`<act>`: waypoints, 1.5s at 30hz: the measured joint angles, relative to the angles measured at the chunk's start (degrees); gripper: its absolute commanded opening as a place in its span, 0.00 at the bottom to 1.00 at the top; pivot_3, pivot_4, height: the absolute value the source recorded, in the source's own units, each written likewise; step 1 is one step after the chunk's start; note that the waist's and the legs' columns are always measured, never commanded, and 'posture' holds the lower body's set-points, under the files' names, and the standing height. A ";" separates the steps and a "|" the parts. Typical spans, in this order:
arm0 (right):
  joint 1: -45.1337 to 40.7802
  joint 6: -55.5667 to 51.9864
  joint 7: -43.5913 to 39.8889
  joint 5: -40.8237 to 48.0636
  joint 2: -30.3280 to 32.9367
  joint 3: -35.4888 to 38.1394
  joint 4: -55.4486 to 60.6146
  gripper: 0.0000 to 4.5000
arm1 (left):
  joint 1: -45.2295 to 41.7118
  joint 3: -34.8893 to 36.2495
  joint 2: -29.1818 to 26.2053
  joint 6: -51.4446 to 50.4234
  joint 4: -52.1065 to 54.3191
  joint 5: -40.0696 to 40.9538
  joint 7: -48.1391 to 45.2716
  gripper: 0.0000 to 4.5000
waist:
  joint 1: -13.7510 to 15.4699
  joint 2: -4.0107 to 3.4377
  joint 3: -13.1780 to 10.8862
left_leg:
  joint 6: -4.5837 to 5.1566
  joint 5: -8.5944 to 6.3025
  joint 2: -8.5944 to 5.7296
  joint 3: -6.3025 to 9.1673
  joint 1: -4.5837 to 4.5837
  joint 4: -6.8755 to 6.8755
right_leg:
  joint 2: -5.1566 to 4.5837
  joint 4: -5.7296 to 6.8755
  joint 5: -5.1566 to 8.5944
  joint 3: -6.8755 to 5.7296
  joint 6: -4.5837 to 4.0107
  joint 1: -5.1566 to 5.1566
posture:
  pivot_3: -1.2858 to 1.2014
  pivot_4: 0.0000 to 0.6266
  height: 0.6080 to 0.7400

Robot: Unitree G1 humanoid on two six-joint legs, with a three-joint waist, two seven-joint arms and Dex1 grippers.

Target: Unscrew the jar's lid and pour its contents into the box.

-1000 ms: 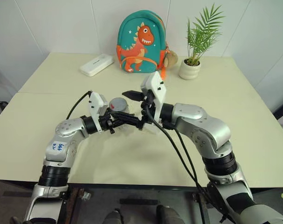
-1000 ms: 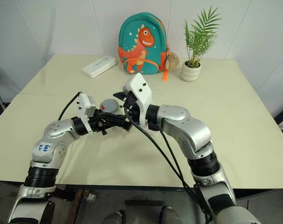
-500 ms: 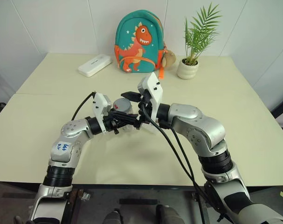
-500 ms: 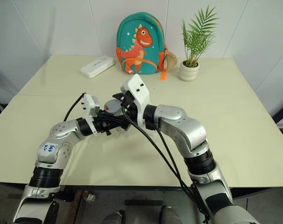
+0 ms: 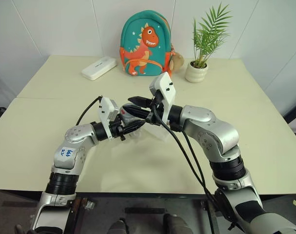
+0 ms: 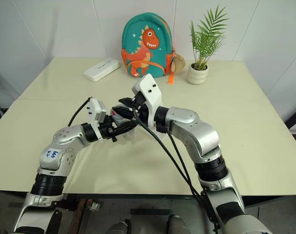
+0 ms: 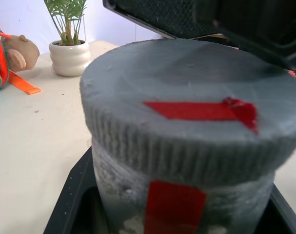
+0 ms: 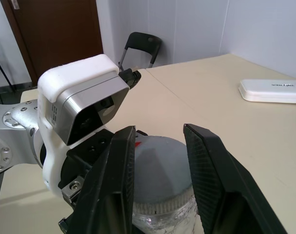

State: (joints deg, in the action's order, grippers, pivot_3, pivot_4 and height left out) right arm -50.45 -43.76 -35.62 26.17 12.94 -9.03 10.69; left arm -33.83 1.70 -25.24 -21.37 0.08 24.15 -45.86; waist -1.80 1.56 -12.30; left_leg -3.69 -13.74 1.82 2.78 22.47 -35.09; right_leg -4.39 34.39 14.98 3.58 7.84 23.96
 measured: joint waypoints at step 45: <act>-1.00 3.78 -13.50 1.24 3.01 -1.75 -4.83 0.56 | 0.13 -0.45 -4.98 -2.36 1.63 1.74 -10.17 0.44 | -0.06 0.00 0.00 | 0.00 0.00 0.00 0.00 0.04 0.02 | 0.00 -0.03 0.01 0.00 -0.01 0.04 | 0.52 0.24 1.00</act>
State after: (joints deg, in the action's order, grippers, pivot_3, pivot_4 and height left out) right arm -51.45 -39.97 -49.12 27.41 15.96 -10.78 5.87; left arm -33.70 1.25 -30.22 -23.73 1.70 25.90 -56.03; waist -1.87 1.56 -12.30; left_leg -3.69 -13.74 1.82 2.78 22.51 -35.08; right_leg -4.39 34.36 14.99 3.58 7.84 23.99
